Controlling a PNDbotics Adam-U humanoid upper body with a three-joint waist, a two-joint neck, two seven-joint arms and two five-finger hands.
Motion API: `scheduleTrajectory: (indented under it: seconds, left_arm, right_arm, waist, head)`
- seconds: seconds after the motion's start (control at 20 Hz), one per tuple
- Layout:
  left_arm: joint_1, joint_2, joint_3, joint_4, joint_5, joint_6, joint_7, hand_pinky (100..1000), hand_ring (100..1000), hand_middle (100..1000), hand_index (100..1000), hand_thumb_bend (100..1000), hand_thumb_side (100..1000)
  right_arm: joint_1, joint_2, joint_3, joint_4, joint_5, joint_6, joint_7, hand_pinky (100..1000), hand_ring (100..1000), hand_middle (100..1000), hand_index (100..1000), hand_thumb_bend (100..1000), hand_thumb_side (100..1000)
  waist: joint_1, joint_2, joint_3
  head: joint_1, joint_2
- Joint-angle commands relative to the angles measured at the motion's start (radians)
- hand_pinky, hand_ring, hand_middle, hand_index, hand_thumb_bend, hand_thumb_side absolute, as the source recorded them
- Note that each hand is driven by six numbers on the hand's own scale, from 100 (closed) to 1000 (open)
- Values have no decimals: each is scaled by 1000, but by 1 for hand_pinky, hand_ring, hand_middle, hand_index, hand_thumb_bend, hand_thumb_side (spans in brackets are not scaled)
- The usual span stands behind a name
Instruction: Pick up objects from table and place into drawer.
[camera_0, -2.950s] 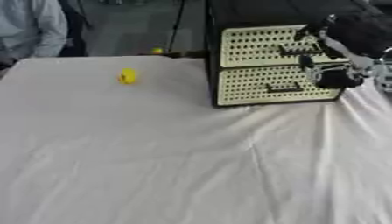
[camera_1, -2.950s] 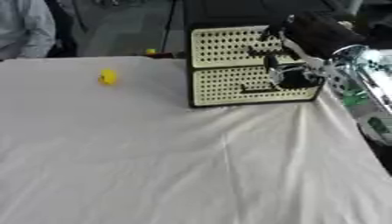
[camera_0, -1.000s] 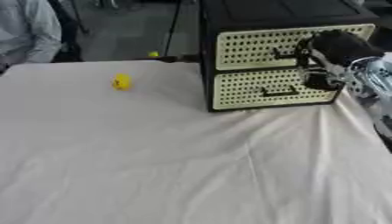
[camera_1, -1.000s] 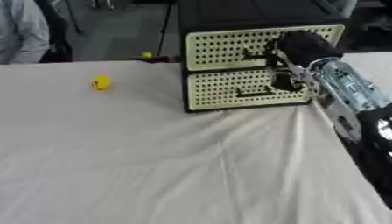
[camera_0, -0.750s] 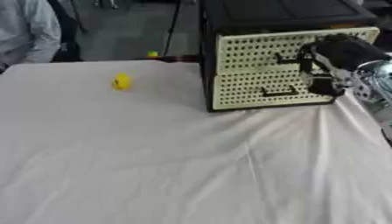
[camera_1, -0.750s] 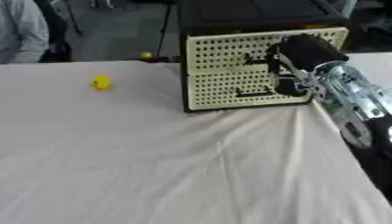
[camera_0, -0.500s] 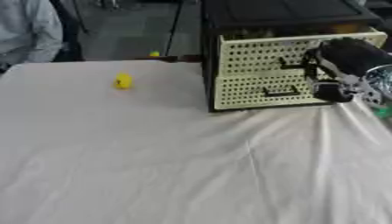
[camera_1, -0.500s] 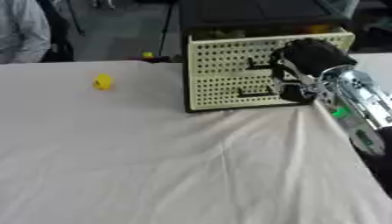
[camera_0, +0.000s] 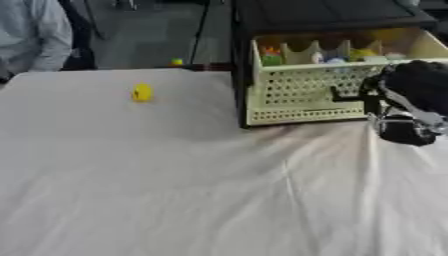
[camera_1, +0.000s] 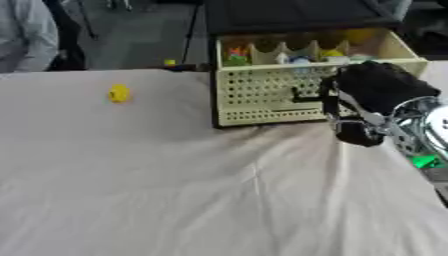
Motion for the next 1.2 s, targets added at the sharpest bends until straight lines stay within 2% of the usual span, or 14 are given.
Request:
scheduleTrajectory:
  seconds: [0.05, 0.3, 0.4, 0.45, 0.75, 0.9, 0.95, 1.0, 1.2]
  left_arm:
    - [-11, 24, 13, -17, 4, 0, 5, 326, 369, 633, 925, 100, 1000]
    - [-9, 23, 14, -17, 7, 1, 8, 326, 370, 633, 925, 100, 1000]
    - [-10, 22, 13, -17, 8, 0, 6, 326, 369, 633, 925, 100, 1000]
    - [-10, 21, 13, -17, 8, 0, 6, 326, 369, 633, 925, 100, 1000]
    - [-8, 18, 13, -17, 9, 1, 6, 326, 369, 633, 925, 100, 1000]
    - [-8, 17, 13, -17, 10, 1, 6, 325, 369, 633, 925, 100, 1000]
    - [-9, 17, 13, -17, 10, 1, 5, 325, 369, 633, 925, 100, 1000]
    - [-9, 16, 12, -17, 10, 1, 5, 325, 369, 633, 924, 100, 1000]
    - [-8, 16, 13, -17, 8, 2, 4, 325, 369, 632, 924, 100, 1000]
  right_arm:
    - [13, -46, -20, -49, 8, -1, 4, 100, 100, 169, 593, 100, 202]
    - [37, -45, -26, -52, 4, -5, -29, 100, 100, 171, 596, 100, 202]
    - [37, -45, -25, -53, 11, -6, -34, 100, 100, 172, 636, 100, 202]
    - [38, -44, -24, -53, 15, -7, -35, 100, 100, 174, 709, 100, 202]
    - [43, -43, -21, -53, 11, -7, -59, 100, 100, 178, 820, 100, 200]
    - [44, -43, -20, -53, -4, -14, -84, 100, 100, 181, 829, 100, 200]
    - [44, -43, -19, -53, -11, -18, -93, 100, 100, 183, 842, 100, 234]
    - [44, -44, -18, -53, -19, -24, -103, 100, 100, 183, 842, 100, 200]
    - [46, -47, -26, -53, -47, -56, -143, 100, 100, 186, 829, 100, 202]
  waist:
    - [2, -21, -3]
    - [6, -23, -9]
    - [6, -24, -11]
    - [7, -25, -12]
    - [8, -23, -15]
    - [8, -22, -16]
    - [8, -21, -17]
    - [8, -20, -17]
    - [9, -18, -19]
  head:
    - [4, -16]
    - [7, -19]
    - [6, -20]
    - [5, -21]
    - [5, -20]
    - [5, -19]
    - [4, -19]
    - [4, -20]
    - [6, -17]
